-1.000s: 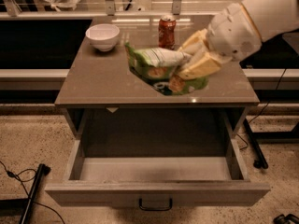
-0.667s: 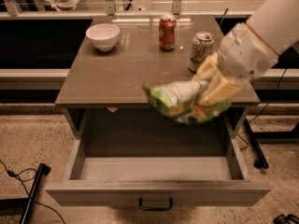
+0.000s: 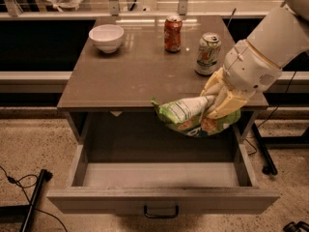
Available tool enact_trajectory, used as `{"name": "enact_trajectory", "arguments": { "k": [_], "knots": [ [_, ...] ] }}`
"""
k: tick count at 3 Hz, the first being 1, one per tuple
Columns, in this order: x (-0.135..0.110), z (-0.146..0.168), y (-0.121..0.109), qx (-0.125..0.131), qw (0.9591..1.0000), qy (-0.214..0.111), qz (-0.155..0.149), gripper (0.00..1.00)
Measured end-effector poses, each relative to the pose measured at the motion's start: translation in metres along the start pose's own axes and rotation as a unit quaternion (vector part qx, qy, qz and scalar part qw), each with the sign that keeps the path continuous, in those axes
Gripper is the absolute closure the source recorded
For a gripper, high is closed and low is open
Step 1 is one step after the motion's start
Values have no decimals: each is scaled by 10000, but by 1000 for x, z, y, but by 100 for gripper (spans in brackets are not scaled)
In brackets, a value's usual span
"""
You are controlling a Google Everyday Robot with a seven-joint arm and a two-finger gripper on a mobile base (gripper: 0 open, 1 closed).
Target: Place green rice chip bag into top drawer
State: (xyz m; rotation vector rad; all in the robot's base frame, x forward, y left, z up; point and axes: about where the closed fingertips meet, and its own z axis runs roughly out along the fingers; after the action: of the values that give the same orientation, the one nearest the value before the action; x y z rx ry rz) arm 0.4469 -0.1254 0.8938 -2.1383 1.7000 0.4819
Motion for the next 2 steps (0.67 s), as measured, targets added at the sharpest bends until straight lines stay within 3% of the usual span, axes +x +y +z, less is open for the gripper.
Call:
{"name": "enact_trajectory", "arguments": {
  "k": [1, 2],
  "knots": [
    [2, 22, -7, 197, 9998, 66, -17, 100],
    [19, 65, -9, 491, 9980, 368, 138, 100]
  ]
}}
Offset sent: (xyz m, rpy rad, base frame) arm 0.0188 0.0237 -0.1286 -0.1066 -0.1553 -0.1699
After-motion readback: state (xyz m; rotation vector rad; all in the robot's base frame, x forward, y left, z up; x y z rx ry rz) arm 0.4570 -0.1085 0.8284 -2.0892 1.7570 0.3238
